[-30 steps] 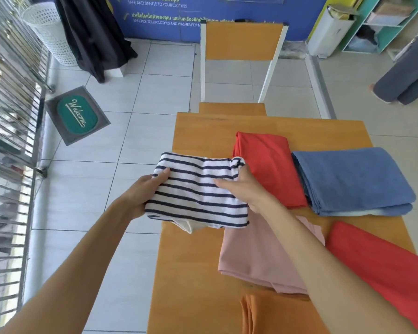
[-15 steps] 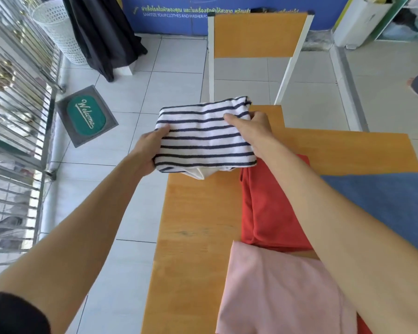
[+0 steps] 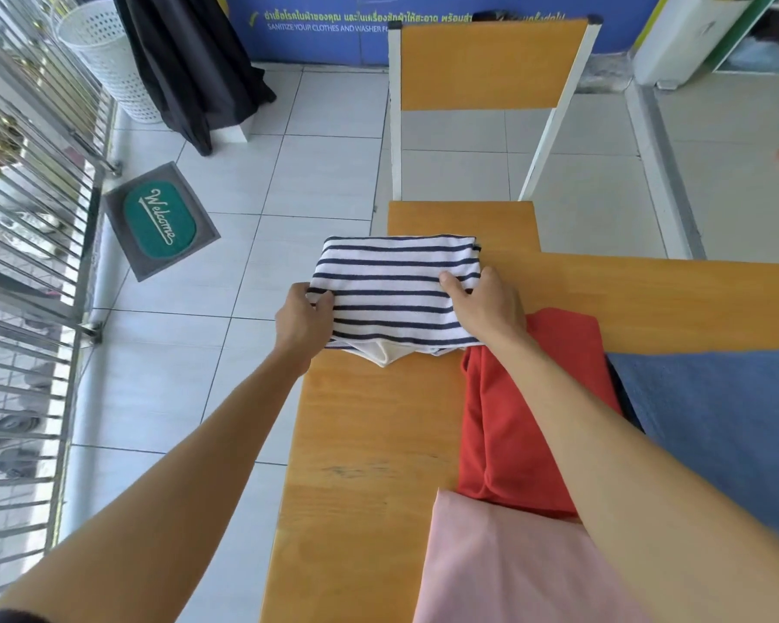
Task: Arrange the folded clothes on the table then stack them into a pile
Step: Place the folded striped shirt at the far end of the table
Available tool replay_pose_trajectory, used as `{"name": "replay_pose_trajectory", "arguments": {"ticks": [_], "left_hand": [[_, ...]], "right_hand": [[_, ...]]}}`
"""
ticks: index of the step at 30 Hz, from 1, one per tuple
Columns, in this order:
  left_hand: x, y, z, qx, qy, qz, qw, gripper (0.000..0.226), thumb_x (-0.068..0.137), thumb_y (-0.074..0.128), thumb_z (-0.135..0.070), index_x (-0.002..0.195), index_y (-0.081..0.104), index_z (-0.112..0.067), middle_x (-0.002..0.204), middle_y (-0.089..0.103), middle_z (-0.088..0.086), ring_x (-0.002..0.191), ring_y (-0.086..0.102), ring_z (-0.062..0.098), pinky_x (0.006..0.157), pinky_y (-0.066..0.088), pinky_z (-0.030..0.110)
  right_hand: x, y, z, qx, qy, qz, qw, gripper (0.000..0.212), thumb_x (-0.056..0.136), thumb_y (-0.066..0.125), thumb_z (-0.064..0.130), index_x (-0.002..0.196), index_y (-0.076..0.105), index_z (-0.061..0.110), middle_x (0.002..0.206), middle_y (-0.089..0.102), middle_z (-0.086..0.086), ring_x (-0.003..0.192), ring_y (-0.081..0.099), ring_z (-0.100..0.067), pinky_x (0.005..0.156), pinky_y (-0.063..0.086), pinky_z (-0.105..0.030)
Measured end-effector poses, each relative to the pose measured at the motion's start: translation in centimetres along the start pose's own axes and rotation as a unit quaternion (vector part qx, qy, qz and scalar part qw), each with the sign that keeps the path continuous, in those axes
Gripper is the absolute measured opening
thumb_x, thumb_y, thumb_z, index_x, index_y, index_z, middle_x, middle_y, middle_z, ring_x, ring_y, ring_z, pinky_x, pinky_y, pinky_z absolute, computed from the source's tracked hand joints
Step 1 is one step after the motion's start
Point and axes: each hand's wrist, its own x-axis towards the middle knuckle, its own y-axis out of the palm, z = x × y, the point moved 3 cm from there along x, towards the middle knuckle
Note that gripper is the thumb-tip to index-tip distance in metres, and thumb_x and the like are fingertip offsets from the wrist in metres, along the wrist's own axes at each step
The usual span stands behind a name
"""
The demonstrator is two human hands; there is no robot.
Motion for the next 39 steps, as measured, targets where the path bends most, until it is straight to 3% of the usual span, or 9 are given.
{"name": "replay_pose_trajectory", "arguments": {"ticks": [5, 9, 13, 17, 20, 30, 39], "left_hand": [[-1.3, 0.6, 0.4, 0.044, 0.062, -0.026, 0.997, 0.041, 0.101, 0.043, -0.035, 0.130, 0.046, -0.006, 0.118, 0.059, 0.014, 0.107, 0.056, 0.033, 0.088, 0.049, 0.046], [-1.0, 0.9, -0.1, 0.075, 0.098, -0.028, 0.992, 0.037, 0.102, 0.039, -0.032, 0.126, 0.046, -0.005, 0.117, 0.058, 0.015, 0.096, 0.051, 0.026, 0.076, 0.038, 0.037], [-0.6, 0.9, -0.4, 0.091, 0.100, -0.017, 0.991, 0.037, 0.102, 0.038, -0.032, 0.124, 0.046, -0.004, 0.119, 0.057, 0.018, 0.093, 0.046, 0.024, 0.075, 0.036, 0.038], [-1.6, 1.1, -0.3, 0.098, 0.115, -0.031, 0.988, 0.034, 0.103, 0.039, -0.027, 0.122, 0.046, 0.000, 0.119, 0.055, 0.021, 0.108, 0.051, 0.037, 0.087, 0.043, 0.047], [-2.5, 1.3, 0.0, 0.090, 0.111, -0.046, 0.989, 0.032, 0.103, 0.038, -0.026, 0.122, 0.046, -0.001, 0.118, 0.053, 0.021, 0.112, 0.046, 0.038, 0.094, 0.040, 0.048], [-2.3, 0.9, -0.6, 0.124, 0.105, -0.036, 0.986, 0.037, 0.103, 0.036, -0.028, 0.127, 0.044, 0.000, 0.125, 0.050, 0.022, 0.116, 0.043, 0.035, 0.095, 0.037, 0.045], [-3.6, 0.1, -0.1, 0.129, 0.085, -0.025, 0.988, 0.045, 0.099, 0.045, -0.030, 0.136, 0.041, -0.004, 0.128, 0.047, 0.022, 0.119, 0.039, 0.034, 0.100, 0.038, 0.048]], "right_hand": [[-0.6, 0.6, -0.3, -0.026, -0.021, -0.018, 0.999, 0.055, 0.095, 0.047, 0.067, 0.107, 0.052, 0.013, 0.098, 0.064, -0.006, 0.089, 0.062, -0.030, 0.067, 0.040, -0.035], [-0.8, 0.6, -0.5, -0.020, -0.016, -0.016, 1.000, 0.056, 0.097, 0.046, 0.064, 0.112, 0.054, 0.010, 0.105, 0.067, -0.010, 0.095, 0.065, -0.032, 0.069, 0.044, -0.036], [-1.0, 0.6, -0.5, -0.017, -0.012, -0.023, 1.000, 0.053, 0.098, 0.047, 0.062, 0.111, 0.054, 0.011, 0.102, 0.066, -0.007, 0.085, 0.059, -0.026, 0.067, 0.041, -0.034], [-0.6, 0.5, -0.7, -0.009, -0.014, -0.009, 1.000, 0.050, 0.097, 0.049, 0.062, 0.109, 0.053, 0.014, 0.096, 0.061, 0.000, 0.083, 0.055, -0.023, 0.068, 0.038, -0.033], [-0.5, 0.6, -0.9, -0.010, -0.022, -0.010, 1.000, 0.052, 0.096, 0.048, 0.064, 0.109, 0.054, 0.014, 0.096, 0.061, -0.001, 0.084, 0.054, -0.023, 0.069, 0.040, -0.035], [0.0, 0.8, -0.8, 0.006, 0.007, -0.006, 1.000, 0.056, 0.092, 0.051, 0.067, 0.111, 0.058, 0.014, 0.105, 0.066, -0.003, 0.086, 0.056, -0.024, 0.071, 0.042, -0.035], [-0.3, 0.1, -0.4, 0.025, 0.027, 0.010, 0.999, 0.054, 0.090, 0.060, 0.064, 0.105, 0.060, 0.012, 0.096, 0.062, 0.000, 0.082, 0.054, -0.021, 0.067, 0.039, -0.031]]}}
